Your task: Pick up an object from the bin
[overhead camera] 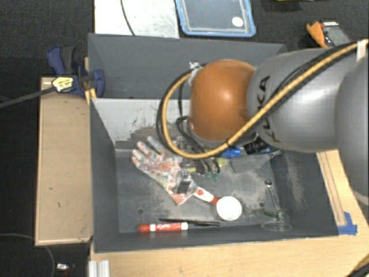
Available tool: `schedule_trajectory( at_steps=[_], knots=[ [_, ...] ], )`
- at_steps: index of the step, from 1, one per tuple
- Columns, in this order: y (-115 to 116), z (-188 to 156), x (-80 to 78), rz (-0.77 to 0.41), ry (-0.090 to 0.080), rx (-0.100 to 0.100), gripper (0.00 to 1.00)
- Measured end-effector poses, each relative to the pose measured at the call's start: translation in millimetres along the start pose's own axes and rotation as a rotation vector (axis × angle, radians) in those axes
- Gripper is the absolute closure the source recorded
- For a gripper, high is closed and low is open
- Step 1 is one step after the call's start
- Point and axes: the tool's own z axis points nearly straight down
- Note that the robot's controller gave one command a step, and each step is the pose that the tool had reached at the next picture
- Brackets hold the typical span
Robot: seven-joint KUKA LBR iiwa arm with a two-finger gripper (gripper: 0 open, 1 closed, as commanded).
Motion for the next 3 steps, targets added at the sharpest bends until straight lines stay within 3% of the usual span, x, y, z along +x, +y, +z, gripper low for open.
schedule_trajectory(
  at_steps=[1,2,3],
  knots=[
    [-1.0,-4.3,-2.0,0.006,-0.008,-0.001,0.00],
    [-43.9,81.7,-49.6,-0.092,-0.016,-0.003,0.00],
    [-24.4,103.1,-58.2,0.001,-0.031,-0.008,0.00]
  ],
)
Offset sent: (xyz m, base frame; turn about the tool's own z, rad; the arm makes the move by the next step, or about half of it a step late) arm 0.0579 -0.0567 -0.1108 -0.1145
